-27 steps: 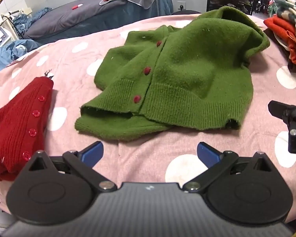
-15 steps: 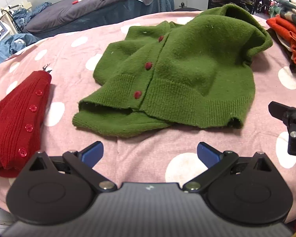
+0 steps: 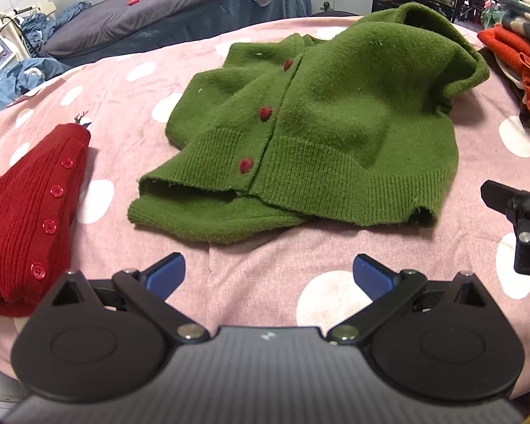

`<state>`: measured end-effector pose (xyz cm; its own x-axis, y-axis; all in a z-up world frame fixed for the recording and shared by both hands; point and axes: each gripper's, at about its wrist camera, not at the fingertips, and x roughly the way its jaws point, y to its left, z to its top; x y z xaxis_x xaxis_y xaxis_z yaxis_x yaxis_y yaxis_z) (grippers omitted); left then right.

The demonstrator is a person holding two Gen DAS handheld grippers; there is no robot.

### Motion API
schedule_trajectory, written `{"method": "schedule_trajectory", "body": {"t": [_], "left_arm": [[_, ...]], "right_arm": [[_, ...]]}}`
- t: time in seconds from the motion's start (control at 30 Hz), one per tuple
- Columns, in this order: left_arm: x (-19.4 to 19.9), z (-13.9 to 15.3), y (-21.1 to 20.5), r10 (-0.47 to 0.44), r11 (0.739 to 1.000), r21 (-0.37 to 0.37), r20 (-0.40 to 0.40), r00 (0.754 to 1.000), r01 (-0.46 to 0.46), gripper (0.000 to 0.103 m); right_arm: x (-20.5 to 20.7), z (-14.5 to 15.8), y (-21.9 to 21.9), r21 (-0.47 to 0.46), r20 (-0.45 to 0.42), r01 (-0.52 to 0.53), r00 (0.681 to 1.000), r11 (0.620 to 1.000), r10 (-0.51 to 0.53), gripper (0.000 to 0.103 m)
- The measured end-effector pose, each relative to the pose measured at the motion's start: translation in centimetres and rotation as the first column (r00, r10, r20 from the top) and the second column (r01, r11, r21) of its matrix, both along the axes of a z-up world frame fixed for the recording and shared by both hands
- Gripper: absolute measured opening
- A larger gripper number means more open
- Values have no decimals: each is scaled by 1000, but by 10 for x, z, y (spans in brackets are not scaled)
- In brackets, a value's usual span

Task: Fold small clothes
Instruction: 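Move both grippers toward the hem of the green cardigan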

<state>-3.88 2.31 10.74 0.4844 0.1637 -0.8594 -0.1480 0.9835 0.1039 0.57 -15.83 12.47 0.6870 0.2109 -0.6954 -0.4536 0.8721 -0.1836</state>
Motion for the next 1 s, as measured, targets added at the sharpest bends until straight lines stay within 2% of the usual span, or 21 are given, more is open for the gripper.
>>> {"method": "schedule_trajectory", "body": {"t": [0.33,0.7,1.0], "left_arm": [[0,-3,-3,-3,1000,4,-9,1000,3,103],[2,-11,-2,-7,1000,30,-21,1000,8,103],[5,-19,1,-27,1000,-1,-36,999,27,103]], "right_arm": [[-2,-2,-1,3,32,-2,999,1000,2,103],[1,-6,-2,7,16,8,1000,1000,-8,103],[2,-9,-3,43,27,11,1000,999,-13,103]]}}
